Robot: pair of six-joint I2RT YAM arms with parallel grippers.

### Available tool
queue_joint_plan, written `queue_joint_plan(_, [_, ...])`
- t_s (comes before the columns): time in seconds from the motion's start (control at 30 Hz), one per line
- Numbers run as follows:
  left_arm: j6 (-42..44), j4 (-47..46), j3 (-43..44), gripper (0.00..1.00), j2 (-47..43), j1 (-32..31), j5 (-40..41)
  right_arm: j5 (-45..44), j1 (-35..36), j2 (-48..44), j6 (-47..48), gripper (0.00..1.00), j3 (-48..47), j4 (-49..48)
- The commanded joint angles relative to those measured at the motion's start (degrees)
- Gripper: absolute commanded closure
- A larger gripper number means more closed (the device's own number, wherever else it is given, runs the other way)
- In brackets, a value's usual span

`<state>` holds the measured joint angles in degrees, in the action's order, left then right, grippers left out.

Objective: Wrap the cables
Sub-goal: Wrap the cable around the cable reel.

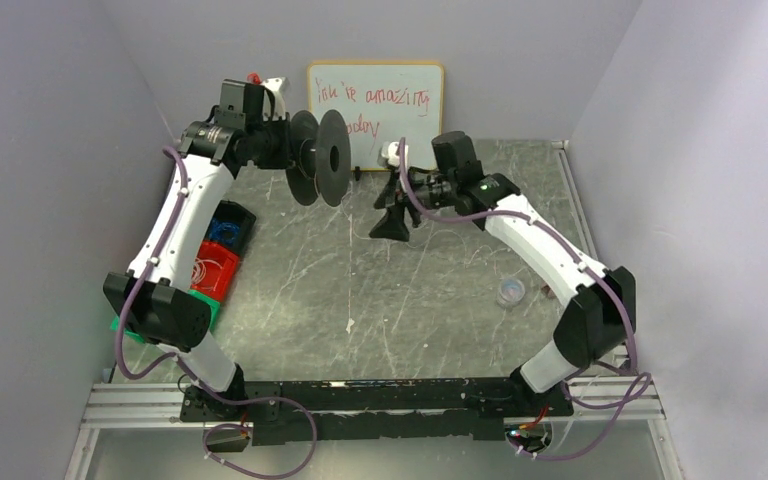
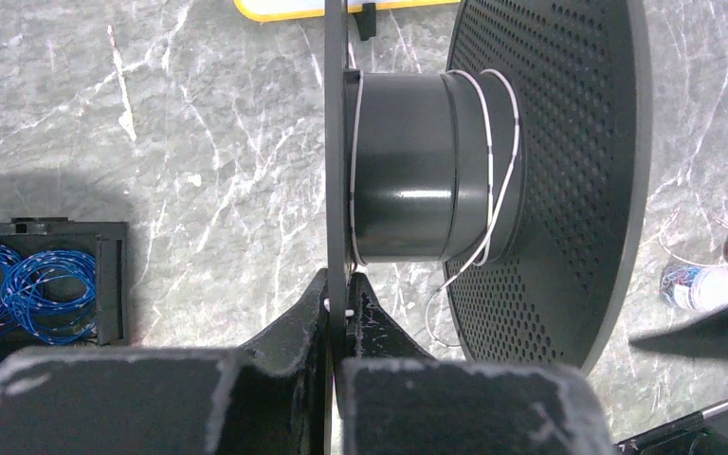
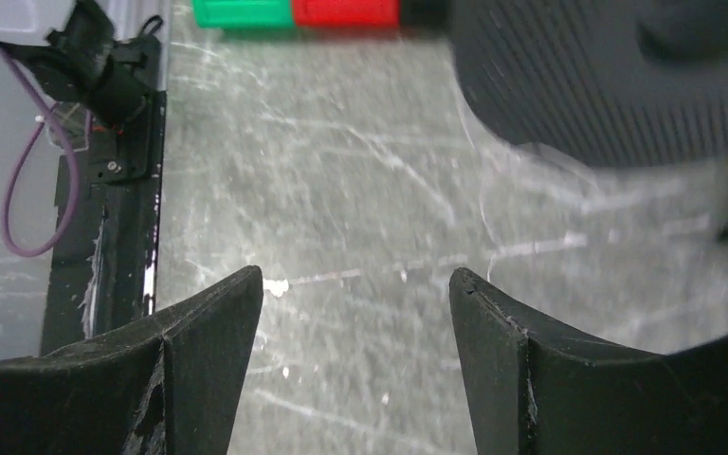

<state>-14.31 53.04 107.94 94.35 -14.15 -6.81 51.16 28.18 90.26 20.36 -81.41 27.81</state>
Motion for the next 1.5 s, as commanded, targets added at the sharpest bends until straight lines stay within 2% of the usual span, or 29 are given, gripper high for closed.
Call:
queue_joint_plan(0.0, [-0.9, -4.7, 1.6, 0.98, -3.2, -0.1, -1.4, -2.1, 5.4, -2.4, 5.8, 0.24, -0.7, -8.3])
queue_joint_plan(0.2, [-1.9, -4.5, 2.1, 0.98, -2.9, -0.3, -2.7, -11.7, 8.2, 0.3, 5.6, 0.24, 0.7, -13.9])
queue_joint_plan(0.47, [-2.0, -4.4, 4.2, 0.98, -3.9, -0.2, -2.7, -18.1, 8.5, 5.2, -0.8, 0.22, 1.8, -16.5])
queue_joint_plan(0.67, [-2.1, -4.2, 4.4, 0.98, -4.7, -0.2, -3.2, -19.5, 8.5, 7.7, -1.9, 0.22, 4.2, -19.6])
queue_joint_plan(0.93, [-2.7, -4.3, 4.4, 0.98, -5.2, -0.2, -4.2, -21.8, 8.4, 11.9, -1.7, 0.24, 2.7, -22.3])
queue_joint_plan(1.0, [-2.9, -4.2, 4.6, 0.98, -5.3, -0.2, -4.6, -21.9, 8.5, 13.2, -1.9, 0.29, 1.7, -21.8])
queue_joint_plan(1.03, [-3.0, -4.3, 4.6, 0.98, -5.3, -0.1, -4.6, -21.8, 8.5, 13.8, -1.8, 0.37, 1.0, -21.4])
queue_joint_plan(1.07, [-3.1, -4.3, 4.6, 0.98, -5.4, 0.0, -4.7, -21.8, 8.4, 14.3, -1.6, 0.48, 0.5, -20.8])
queue_joint_plan(1.1, [-3.2, -4.3, 4.6, 0.98, -5.5, 0.1, -4.8, -21.8, 8.2, 14.6, -1.4, 0.77, 0.1, -19.9])
queue_joint_plan(1.13, [-3.3, -4.2, 4.8, 0.98, -5.6, 0.5, -4.9, -21.8, 8.0, 14.7, -1.3, 0.95, -0.2, -19.0])
queue_joint_plan(1.17, [-3.5, -4.1, 4.9, 0.98, -5.8, 1.0, -4.9, -21.8, 7.6, 14.6, -1.5, 1.0, -0.1, -18.2])
queue_joint_plan(1.47, [-5.4, -3.1, 8.8, 0.98, -6.6, 7.8, -8.4, -18.9, -1.8, 11.8, -5.7, 1.0, 7.8, -16.7])
